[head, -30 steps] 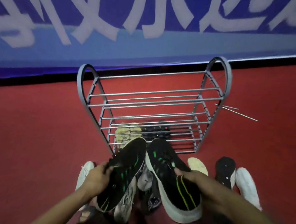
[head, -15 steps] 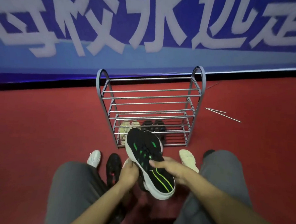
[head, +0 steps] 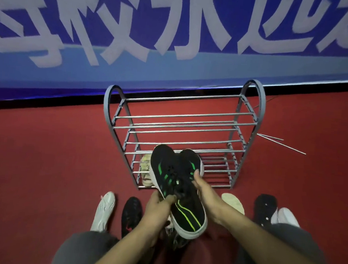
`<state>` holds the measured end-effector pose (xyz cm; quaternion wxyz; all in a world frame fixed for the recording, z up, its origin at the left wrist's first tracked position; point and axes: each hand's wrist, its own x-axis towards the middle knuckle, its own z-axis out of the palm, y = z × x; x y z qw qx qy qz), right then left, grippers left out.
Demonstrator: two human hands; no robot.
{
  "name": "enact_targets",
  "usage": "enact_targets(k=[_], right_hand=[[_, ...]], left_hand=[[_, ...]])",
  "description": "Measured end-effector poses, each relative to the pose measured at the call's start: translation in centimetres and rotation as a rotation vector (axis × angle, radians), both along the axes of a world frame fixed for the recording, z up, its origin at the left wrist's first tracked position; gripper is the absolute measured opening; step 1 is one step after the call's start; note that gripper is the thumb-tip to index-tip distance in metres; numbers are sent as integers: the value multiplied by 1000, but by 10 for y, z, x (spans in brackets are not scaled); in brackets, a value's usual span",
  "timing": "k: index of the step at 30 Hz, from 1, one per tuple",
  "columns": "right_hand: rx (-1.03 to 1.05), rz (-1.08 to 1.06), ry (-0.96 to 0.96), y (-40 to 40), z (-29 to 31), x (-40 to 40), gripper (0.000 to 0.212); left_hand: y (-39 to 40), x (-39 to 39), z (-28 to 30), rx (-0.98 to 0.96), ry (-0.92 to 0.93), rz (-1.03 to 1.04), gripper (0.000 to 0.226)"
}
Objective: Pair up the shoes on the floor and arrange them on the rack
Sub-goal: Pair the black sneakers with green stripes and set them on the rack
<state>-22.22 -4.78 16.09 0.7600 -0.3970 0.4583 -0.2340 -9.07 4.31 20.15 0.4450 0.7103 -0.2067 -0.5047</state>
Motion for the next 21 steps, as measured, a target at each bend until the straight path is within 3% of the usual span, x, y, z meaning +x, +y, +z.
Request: enact_targets(k=[4, 6, 11, 15, 18, 21], right_hand=[[-353, 14, 464, -40, -7, 15, 17], [-358, 50, 574, -57, -11, 15, 8], [-373, -16, 554, -82, -10, 1, 45], [-370, -143, 631, -91, -7, -15, 46], [-283, -79, 776, -92, -10, -17, 44], [-202, 2, 794, -82, -20, -16, 44]], left_hand=[[-59, 31, -15, -47, -10, 13, 18], [-80, 44, -29, -27, -2, 27, 22], [-105, 61, -62, 61, 32, 68, 25], [-101, 63, -76, 89, -91, -12, 28], [-94, 67, -90, 144, -214, -113, 22], [-87, 73, -106, 199, -180, -65, 19]])
